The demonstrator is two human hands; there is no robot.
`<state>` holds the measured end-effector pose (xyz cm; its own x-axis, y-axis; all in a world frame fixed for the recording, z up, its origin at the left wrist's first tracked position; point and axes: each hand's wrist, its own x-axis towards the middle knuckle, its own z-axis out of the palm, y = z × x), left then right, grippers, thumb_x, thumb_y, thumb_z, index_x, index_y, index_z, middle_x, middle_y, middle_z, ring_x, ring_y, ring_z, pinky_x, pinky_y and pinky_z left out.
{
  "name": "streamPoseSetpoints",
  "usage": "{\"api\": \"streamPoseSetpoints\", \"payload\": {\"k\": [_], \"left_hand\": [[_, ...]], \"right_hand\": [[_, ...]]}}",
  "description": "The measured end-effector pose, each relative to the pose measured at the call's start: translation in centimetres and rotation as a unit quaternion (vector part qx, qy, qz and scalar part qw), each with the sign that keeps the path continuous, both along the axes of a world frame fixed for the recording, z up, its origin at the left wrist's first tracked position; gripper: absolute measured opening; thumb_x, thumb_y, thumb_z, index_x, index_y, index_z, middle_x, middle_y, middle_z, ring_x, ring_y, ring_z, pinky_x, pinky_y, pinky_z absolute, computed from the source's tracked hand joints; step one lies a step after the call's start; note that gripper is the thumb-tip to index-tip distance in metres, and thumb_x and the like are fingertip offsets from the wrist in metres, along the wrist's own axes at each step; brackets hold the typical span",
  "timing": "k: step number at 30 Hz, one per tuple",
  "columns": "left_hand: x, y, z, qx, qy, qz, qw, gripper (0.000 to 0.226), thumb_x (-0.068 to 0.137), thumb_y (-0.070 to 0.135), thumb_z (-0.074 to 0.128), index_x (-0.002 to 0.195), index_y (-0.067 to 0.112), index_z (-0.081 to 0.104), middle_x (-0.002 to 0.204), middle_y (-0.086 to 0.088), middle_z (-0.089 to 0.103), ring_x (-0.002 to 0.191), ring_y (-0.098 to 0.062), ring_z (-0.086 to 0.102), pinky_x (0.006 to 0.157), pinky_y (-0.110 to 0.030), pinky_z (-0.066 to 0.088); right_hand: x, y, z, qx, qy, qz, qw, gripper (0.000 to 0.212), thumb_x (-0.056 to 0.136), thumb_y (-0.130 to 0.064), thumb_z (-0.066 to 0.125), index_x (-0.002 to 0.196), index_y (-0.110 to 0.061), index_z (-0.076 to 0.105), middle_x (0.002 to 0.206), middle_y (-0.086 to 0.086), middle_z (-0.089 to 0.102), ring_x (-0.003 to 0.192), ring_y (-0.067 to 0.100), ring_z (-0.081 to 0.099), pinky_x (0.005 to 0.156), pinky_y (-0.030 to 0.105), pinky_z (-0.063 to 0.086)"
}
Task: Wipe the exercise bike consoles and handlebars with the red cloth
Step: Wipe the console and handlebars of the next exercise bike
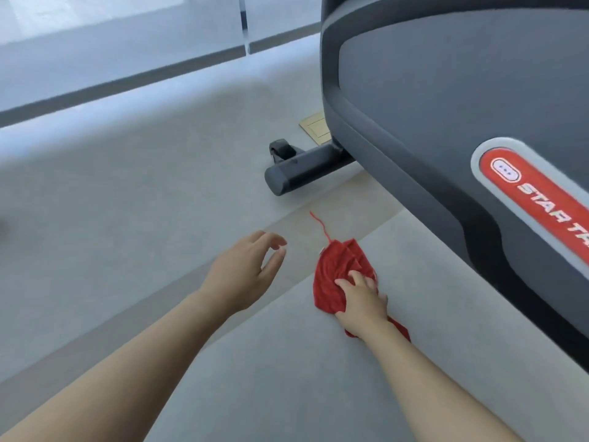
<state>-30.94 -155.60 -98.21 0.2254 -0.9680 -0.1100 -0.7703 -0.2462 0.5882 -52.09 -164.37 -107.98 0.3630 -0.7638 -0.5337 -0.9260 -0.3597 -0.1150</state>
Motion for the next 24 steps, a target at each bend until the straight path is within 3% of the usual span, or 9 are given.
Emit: {"api": "streamPoseSetpoints", "payload": {"k": [2, 5, 7, 11, 15, 20, 24], "left_hand": [[0.2, 0.1, 0.2, 0.006, 0.0, 0.012, 1.0, 0.04, 0.09, 0.049, 0.027, 0.114, 0.03, 0.053, 0.112, 0.013, 0.056, 0.099, -0.008, 0.055, 0.079, -0.029, 0.046], [0.7, 0.3, 1.4, 0.009, -0.002, 0.014, 1.0, 0.039, 0.091, 0.048, 0.028, 0.115, 0.029, 0.053, 0.111, 0.013, 0.057, 0.098, -0.009, 0.056, 0.078, -0.028, 0.045], [1.1, 0.7, 2.8, 0.009, -0.006, 0.017, 1.0, 0.035, 0.094, 0.044, 0.032, 0.115, 0.027, 0.053, 0.112, 0.012, 0.057, 0.098, -0.009, 0.056, 0.08, -0.03, 0.046], [1.5, 1.8, 8.2, 0.018, -0.013, 0.027, 0.999, 0.031, 0.094, 0.042, 0.036, 0.117, 0.029, 0.052, 0.113, 0.013, 0.056, 0.1, -0.009, 0.056, 0.08, -0.03, 0.046], [1.7, 2.8, 17.7, -0.008, -0.005, 0.04, 0.999, 0.028, 0.094, 0.036, 0.042, 0.118, 0.027, 0.052, 0.113, 0.01, 0.057, 0.1, -0.011, 0.056, 0.082, -0.031, 0.045], [2.3, 5.3, 34.5, -0.043, 0.002, 0.049, 0.998, 0.029, 0.092, 0.03, 0.051, 0.121, 0.027, 0.051, 0.115, 0.009, 0.056, 0.1, -0.008, 0.054, 0.078, -0.023, 0.039], [2.9, 7.8, 51.0, -0.068, 0.012, 0.06, 0.996, 0.029, 0.091, 0.031, 0.053, 0.12, 0.03, 0.05, 0.115, 0.011, 0.055, 0.1, -0.004, 0.052, 0.08, -0.023, 0.037]], "right_hand": [[-0.7, -0.2, -0.5, 0.016, -0.006, -0.019, 1.0, 0.06, 0.078, -0.009, 0.058, 0.132, -0.029, 0.042, 0.143, 0.001, 0.026, 0.128, 0.028, 0.031, 0.101, 0.041, 0.038], [-0.6, -0.5, 0.0, 0.01, -0.096, -0.039, 0.995, 0.043, 0.074, 0.006, 0.048, 0.11, -0.015, 0.061, 0.118, 0.006, 0.05, 0.109, 0.029, 0.049, 0.091, 0.03, 0.04], [0.2, -0.8, 1.7, -0.003, -0.141, -0.038, 0.989, 0.035, 0.075, 0.006, 0.048, 0.099, -0.012, 0.065, 0.109, 0.008, 0.056, 0.104, 0.029, 0.053, 0.089, 0.029, 0.039], [2.3, -0.7, 8.4, -0.025, -0.226, -0.045, 0.973, 0.029, 0.077, 0.002, 0.052, 0.1, -0.01, 0.065, 0.108, 0.008, 0.055, 0.102, 0.025, 0.054, 0.086, 0.023, 0.037], [4.6, 0.8, 19.7, -0.022, -0.319, -0.062, 0.946, 0.026, 0.078, -0.002, 0.053, 0.097, -0.014, 0.065, 0.105, 0.001, 0.054, 0.094, 0.015, 0.055, 0.078, 0.012, 0.034], [6.6, 3.9, 38.5, -0.017, -0.398, -0.042, 0.916, 0.023, 0.079, -0.009, 0.056, 0.093, -0.024, 0.065, 0.098, -0.011, 0.053, 0.085, 0.002, 0.053, 0.069, 0.002, 0.035], [7.6, 6.2, 56.0, -0.033, -0.441, -0.025, 0.897, 0.025, 0.078, -0.009, 0.057, 0.096, -0.023, 0.068, 0.098, -0.008, 0.057, 0.087, 0.007, 0.056, 0.078, 0.016, 0.044]]}}
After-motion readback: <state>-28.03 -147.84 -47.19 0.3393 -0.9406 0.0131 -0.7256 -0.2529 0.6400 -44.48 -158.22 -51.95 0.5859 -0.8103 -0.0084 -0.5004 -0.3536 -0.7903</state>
